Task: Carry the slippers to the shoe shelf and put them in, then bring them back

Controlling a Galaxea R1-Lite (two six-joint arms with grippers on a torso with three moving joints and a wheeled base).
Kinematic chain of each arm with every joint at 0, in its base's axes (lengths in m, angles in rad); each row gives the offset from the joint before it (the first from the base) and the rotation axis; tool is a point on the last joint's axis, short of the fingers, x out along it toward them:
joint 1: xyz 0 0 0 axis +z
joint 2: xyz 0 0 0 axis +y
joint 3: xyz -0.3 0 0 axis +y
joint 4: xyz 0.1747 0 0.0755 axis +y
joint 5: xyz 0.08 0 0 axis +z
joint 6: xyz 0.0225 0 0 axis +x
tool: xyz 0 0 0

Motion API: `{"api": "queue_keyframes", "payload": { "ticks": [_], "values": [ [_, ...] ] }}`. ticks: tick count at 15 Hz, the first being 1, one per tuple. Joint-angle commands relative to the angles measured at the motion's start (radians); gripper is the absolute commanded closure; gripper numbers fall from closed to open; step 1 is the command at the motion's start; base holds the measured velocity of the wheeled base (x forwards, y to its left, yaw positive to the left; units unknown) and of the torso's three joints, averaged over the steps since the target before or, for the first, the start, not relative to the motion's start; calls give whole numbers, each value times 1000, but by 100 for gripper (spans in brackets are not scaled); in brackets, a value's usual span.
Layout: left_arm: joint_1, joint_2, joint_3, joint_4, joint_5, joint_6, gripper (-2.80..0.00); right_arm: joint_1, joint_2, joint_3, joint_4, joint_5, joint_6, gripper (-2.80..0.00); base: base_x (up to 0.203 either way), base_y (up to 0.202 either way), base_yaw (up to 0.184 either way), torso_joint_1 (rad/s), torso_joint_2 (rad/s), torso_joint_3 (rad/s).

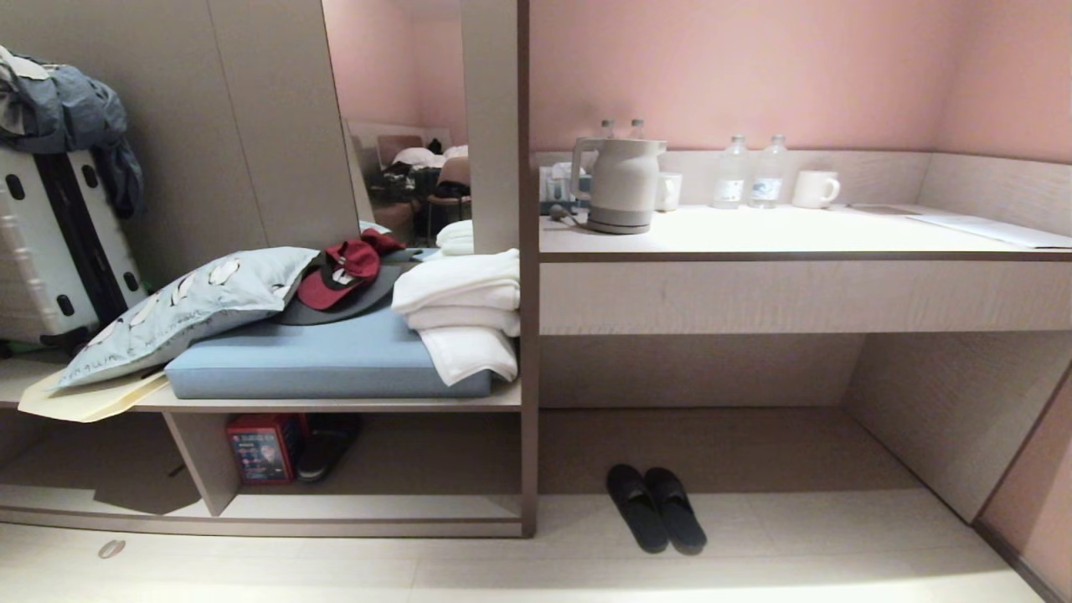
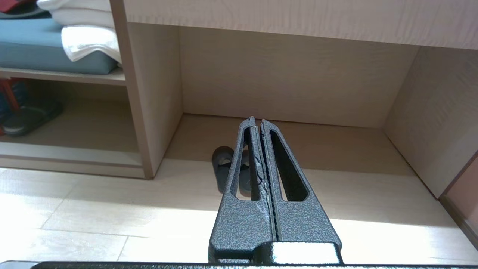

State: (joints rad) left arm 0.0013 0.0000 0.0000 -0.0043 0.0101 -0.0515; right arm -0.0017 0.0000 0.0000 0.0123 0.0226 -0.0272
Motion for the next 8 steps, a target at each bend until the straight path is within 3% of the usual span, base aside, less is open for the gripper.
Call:
{"api": "queue_keyframes", "payload": {
  "ticks": [1,8],
  "values": [
    [0,0,0,0,1,-1,0,0,2,2,0,-1,1,0,0,0,0,0,0,0],
    [0,0,0,0,1,-1,0,0,1,2,-3,-12,40,0,0,0,0,0,0,0]
  ]
}}
